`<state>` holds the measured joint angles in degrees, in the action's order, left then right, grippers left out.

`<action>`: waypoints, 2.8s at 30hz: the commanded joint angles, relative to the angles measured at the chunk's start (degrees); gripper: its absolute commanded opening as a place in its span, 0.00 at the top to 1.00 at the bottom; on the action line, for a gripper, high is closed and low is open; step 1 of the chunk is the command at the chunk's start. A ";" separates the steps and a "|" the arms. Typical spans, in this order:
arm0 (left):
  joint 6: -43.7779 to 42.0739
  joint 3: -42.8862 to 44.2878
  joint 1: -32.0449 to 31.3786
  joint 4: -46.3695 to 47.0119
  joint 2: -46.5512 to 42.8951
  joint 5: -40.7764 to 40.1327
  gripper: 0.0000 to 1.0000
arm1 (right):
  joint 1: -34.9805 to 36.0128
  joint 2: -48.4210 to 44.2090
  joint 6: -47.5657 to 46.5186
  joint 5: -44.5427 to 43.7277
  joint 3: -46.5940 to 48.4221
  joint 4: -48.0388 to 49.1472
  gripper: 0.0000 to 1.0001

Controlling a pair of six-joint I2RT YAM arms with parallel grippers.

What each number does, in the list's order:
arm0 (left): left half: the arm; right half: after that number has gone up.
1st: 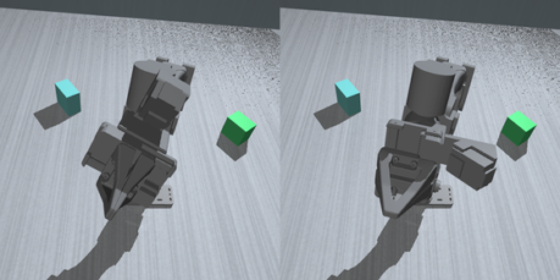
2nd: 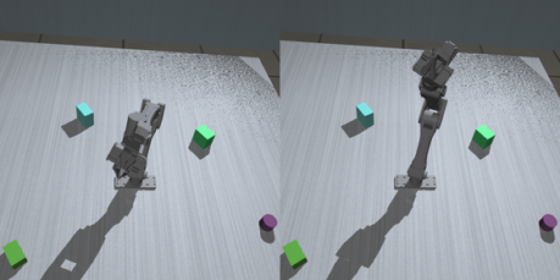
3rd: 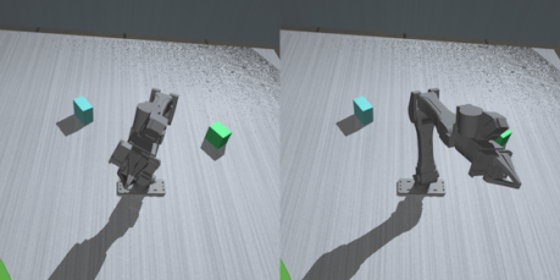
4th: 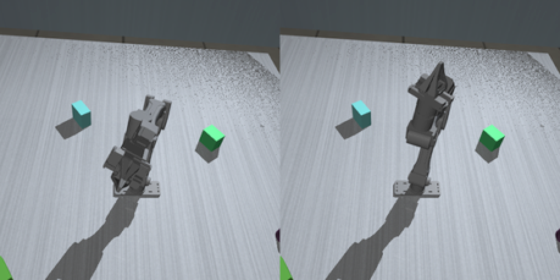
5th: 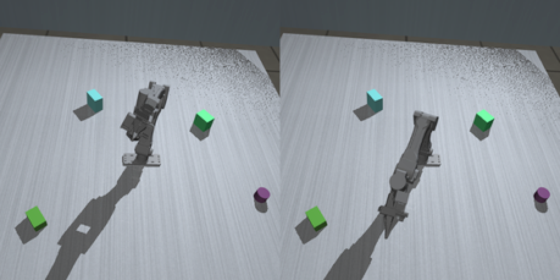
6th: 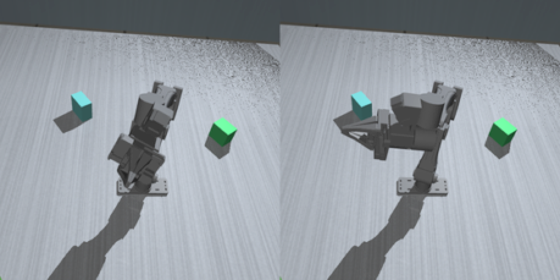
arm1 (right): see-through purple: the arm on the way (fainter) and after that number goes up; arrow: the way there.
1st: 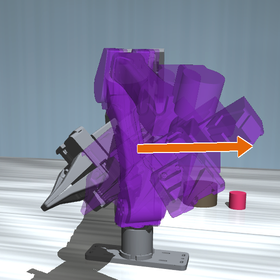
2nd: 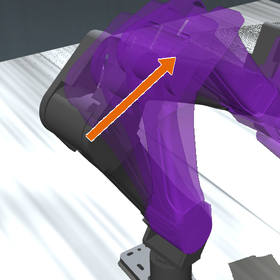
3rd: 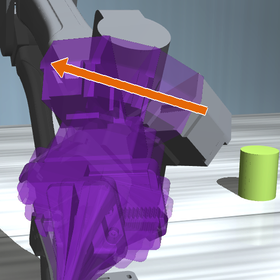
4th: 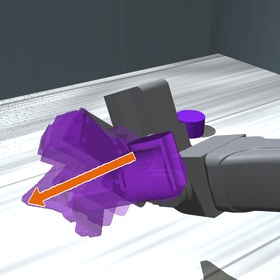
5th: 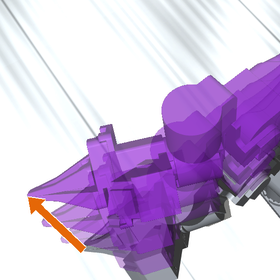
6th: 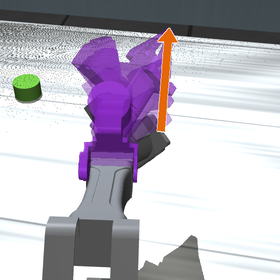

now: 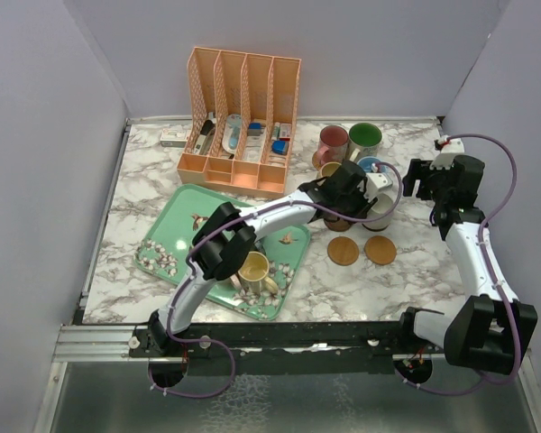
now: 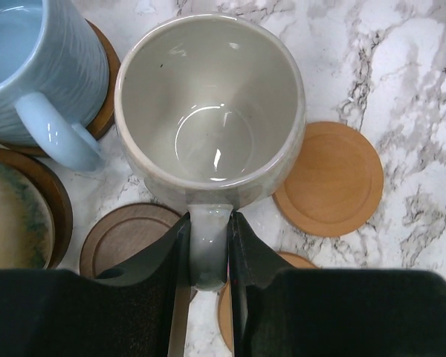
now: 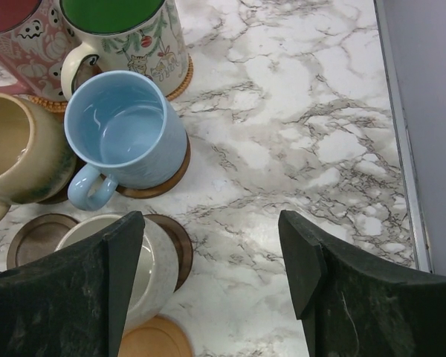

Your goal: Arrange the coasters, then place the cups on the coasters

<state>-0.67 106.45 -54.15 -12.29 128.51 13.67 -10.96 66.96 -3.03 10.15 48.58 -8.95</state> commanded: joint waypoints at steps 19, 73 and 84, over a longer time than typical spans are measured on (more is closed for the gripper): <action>1.70 11.23 -1.22 1.07 4.76 -3.15 1.00 | -0.29 -0.96 0.92 -0.86 1.33 1.13 0.21; 7.72 5.32 -2.81 -1.21 0.46 -4.45 0.60 | -0.29 -1.77 0.69 0.82 0.99 1.22 0.21; 10.12 4.30 -3.20 -2.26 -0.45 -1.95 0.62 | -0.29 -2.24 0.67 1.10 0.91 1.22 0.21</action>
<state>7.64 111.09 -56.60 -14.68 131.22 9.15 -10.96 66.30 -2.22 10.11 48.58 -8.95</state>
